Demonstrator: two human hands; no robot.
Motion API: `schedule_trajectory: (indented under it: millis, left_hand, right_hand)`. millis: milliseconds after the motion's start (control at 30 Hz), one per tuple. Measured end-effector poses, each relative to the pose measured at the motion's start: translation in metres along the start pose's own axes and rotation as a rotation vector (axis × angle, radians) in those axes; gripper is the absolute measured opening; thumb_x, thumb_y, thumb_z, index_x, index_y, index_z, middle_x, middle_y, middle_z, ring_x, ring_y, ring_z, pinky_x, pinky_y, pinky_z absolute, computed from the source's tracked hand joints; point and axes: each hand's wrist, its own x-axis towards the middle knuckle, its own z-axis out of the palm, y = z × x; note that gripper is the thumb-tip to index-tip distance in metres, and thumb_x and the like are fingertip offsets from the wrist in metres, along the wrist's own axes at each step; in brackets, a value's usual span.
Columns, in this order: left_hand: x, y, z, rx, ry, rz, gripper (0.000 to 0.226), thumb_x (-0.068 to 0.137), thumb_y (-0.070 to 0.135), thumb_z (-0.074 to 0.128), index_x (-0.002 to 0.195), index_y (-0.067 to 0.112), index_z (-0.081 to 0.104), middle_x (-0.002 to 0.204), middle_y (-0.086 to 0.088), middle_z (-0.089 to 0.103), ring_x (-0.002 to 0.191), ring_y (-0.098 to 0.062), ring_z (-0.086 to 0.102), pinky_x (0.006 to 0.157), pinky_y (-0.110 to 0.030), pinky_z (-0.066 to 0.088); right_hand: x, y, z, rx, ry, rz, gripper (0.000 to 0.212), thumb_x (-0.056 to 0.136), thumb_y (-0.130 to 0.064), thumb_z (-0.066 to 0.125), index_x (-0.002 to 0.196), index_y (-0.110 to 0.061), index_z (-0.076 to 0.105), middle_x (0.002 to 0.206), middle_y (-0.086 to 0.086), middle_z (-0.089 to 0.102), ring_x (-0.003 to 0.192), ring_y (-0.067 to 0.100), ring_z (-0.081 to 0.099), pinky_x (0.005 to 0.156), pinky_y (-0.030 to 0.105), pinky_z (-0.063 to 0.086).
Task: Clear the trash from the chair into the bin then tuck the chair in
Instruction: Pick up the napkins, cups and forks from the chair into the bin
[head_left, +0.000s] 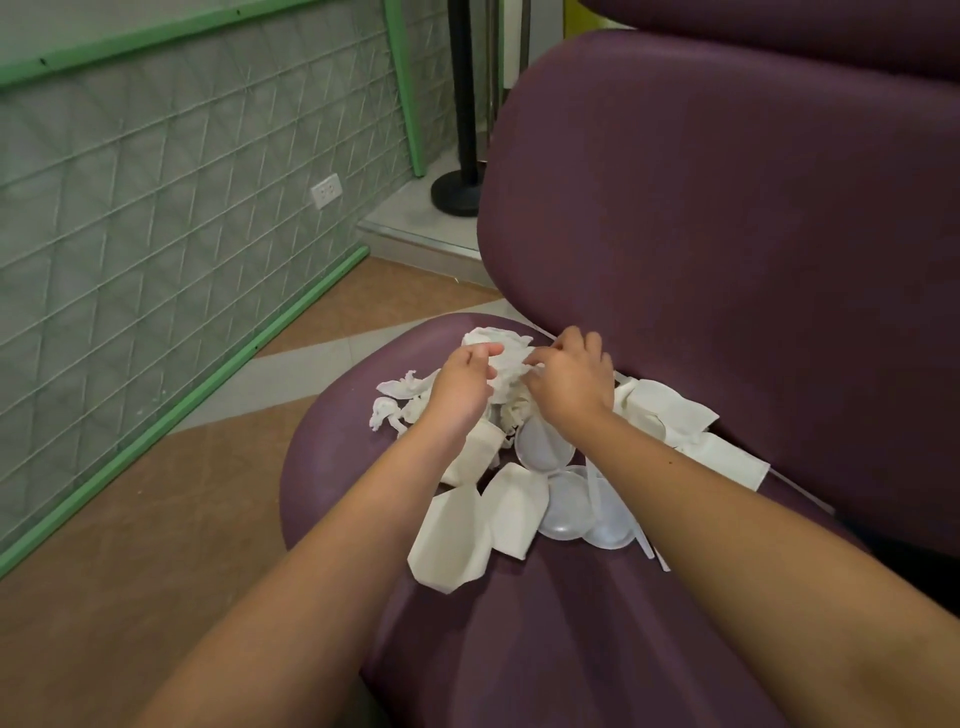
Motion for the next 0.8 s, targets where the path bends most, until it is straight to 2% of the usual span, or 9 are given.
schedule_trajectory:
  millis: [133, 200, 300, 367, 467, 533, 633, 733, 800]
  left_hand:
    - [-0.005, 0.001, 0.003, -0.118, 0.005, 0.002, 0.027, 0.104, 0.023, 0.035, 0.123, 0.019, 0.053, 0.111, -0.002, 0.055, 0.095, -0.014, 0.057, 0.084, -0.033, 0.052]
    - [-0.009, 0.002, 0.006, -0.099, 0.022, 0.022, 0.029, 0.104, 0.029, 0.037, 0.13, 0.025, 0.049, 0.125, 0.0, 0.055, 0.107, -0.013, 0.055, 0.096, -0.036, 0.05]
    - [-0.018, 0.009, 0.017, -0.07, -0.015, 0.061, 0.04, 0.104, 0.035, 0.035, 0.144, 0.028, 0.037, 0.135, 0.007, 0.048, 0.125, -0.013, 0.048, 0.108, -0.036, 0.04]
    - [-0.024, 0.015, 0.03, -0.093, -0.041, 0.057, 0.041, 0.104, 0.036, 0.034, 0.145, 0.031, 0.035, 0.133, 0.003, 0.052, 0.124, -0.02, 0.052, 0.107, -0.042, 0.042]
    - [-0.031, 0.019, 0.043, -0.214, -0.082, -0.021, 0.039, 0.104, 0.035, 0.035, 0.142, 0.038, 0.038, 0.132, -0.005, 0.059, 0.118, -0.029, 0.059, 0.094, -0.043, 0.048]
    - [-0.039, 0.022, 0.044, -0.353, -0.191, -0.104, 0.037, 0.104, 0.037, 0.035, 0.14, 0.032, 0.044, 0.129, -0.009, 0.062, 0.113, -0.026, 0.063, 0.088, -0.037, 0.052]
    - [-0.053, 0.028, 0.046, -0.412, -0.393, -0.188, 0.058, 0.101, 0.056, 0.027, 0.13, 0.017, 0.058, 0.122, -0.013, 0.067, 0.112, -0.025, 0.065, 0.097, -0.04, 0.051]
    - [-0.065, 0.034, 0.049, -0.394, -0.347, -0.186, 0.059, 0.1, 0.059, 0.023, 0.12, 0.023, 0.064, 0.109, -0.003, 0.073, 0.1, -0.02, 0.07, 0.09, -0.038, 0.054]
    - [-0.066, 0.024, 0.052, -0.447, -0.264, -0.25, 0.042, 0.104, 0.045, 0.033, 0.117, 0.02, 0.064, 0.099, -0.001, 0.072, 0.084, -0.018, 0.071, 0.077, -0.035, 0.057]
  right_hand:
    - [-0.006, 0.002, -0.012, 0.291, 0.135, 0.073, 0.027, 0.093, -0.031, 0.051, 0.11, -0.019, 0.07, 0.116, 0.001, 0.058, 0.109, 0.023, 0.045, 0.091, 0.035, 0.038]
    - [-0.017, 0.001, -0.025, 0.542, 0.173, 0.134, 0.021, 0.091, -0.029, 0.053, 0.096, -0.017, 0.07, 0.106, -0.001, 0.062, 0.099, 0.019, 0.052, 0.083, 0.034, 0.043]
    - [-0.04, -0.002, -0.043, 0.917, 0.094, 0.17, 0.014, 0.09, -0.028, 0.058, 0.083, -0.017, 0.063, 0.082, -0.005, 0.061, 0.07, 0.009, 0.054, 0.067, 0.027, 0.042]
    - [-0.055, -0.002, -0.051, 1.125, -0.03, 0.152, 0.009, 0.087, -0.025, 0.062, 0.085, -0.016, 0.062, 0.08, -0.004, 0.063, 0.07, 0.009, 0.056, 0.069, 0.03, 0.046]
    - [-0.074, 0.004, -0.058, 1.34, -0.162, 0.148, 0.021, 0.086, -0.018, 0.066, 0.106, -0.013, 0.061, 0.1, 0.004, 0.071, 0.094, 0.02, 0.068, 0.086, 0.037, 0.053]
    - [-0.082, 0.008, -0.062, 1.348, -0.158, 0.175, 0.029, 0.088, -0.013, 0.069, 0.115, -0.014, 0.057, 0.107, 0.008, 0.071, 0.1, 0.022, 0.068, 0.086, 0.034, 0.056]
    - [-0.093, 0.017, -0.073, 1.358, -0.123, 0.245, 0.031, 0.087, -0.01, 0.07, 0.115, -0.013, 0.057, 0.104, 0.012, 0.072, 0.098, 0.027, 0.07, 0.083, 0.036, 0.057]
    - [-0.103, 0.032, -0.089, 1.562, -0.178, 0.311, 0.031, 0.089, -0.008, 0.065, 0.119, -0.008, 0.057, 0.109, 0.017, 0.071, 0.103, 0.035, 0.068, 0.09, 0.047, 0.054]
    - [-0.111, 0.045, -0.103, 1.754, -0.256, 0.301, 0.032, 0.092, -0.006, 0.059, 0.123, -0.007, 0.057, 0.116, 0.017, 0.069, 0.104, 0.033, 0.067, 0.091, 0.048, 0.052]
